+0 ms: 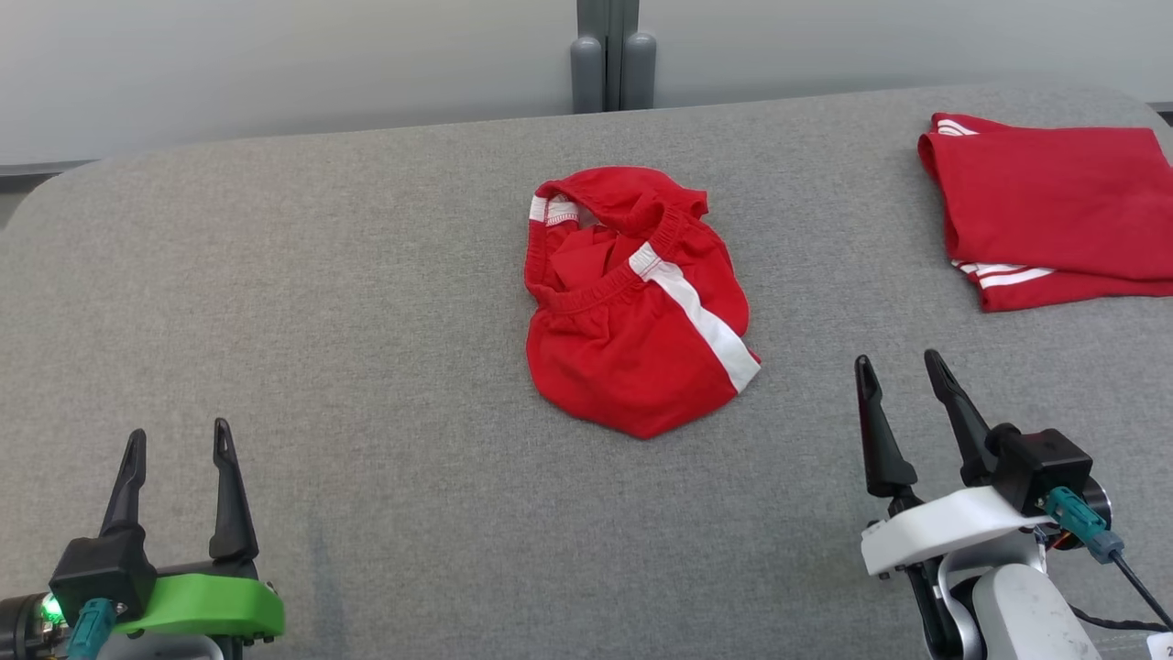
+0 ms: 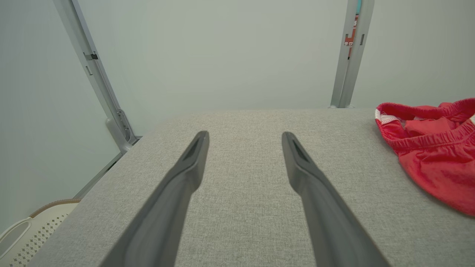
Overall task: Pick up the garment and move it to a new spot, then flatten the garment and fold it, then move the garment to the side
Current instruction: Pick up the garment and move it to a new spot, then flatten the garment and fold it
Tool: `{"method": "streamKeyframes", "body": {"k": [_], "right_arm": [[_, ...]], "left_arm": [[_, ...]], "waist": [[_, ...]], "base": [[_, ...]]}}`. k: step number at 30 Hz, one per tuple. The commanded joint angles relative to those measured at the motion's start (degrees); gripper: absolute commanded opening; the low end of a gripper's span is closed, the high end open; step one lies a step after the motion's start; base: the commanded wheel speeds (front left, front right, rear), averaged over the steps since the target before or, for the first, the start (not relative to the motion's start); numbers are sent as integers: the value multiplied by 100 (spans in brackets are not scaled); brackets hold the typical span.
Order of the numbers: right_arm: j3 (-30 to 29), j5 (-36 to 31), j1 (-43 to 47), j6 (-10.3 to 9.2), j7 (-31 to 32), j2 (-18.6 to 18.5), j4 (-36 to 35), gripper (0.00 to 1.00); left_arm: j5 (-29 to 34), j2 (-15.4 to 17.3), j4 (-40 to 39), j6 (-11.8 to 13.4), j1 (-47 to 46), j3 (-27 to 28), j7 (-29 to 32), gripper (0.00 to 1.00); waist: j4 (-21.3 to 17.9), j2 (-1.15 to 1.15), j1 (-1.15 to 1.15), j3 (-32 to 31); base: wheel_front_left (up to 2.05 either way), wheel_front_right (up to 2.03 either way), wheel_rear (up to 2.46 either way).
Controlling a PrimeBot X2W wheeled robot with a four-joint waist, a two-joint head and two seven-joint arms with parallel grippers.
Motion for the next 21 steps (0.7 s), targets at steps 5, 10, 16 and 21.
{"method": "streamKeyframes", "body": {"k": [5,10,16,21], "right_arm": [[0,-30,82,-9,-14,-12,16,100],[2,-30,94,-9,-14,-12,36,100],[21,-18,108,-8,-14,-12,24,100],[16,-24,93,-9,-14,-12,8,100]], "left_arm": [[145,-84,21,-120,81,156,-17,100],[203,-143,26,-191,70,278,-17,100],[323,-223,-37,-213,122,367,-17,100],[379,-254,2,-257,84,414,-17,100]], "waist": [[-46,0,0,-19],[-71,0,0,-36],[-82,0,0,-40],[-97,0,0,-17]], "base": [[0,0,0],[0,0,0],[0,0,0],[0,0,0]]}}
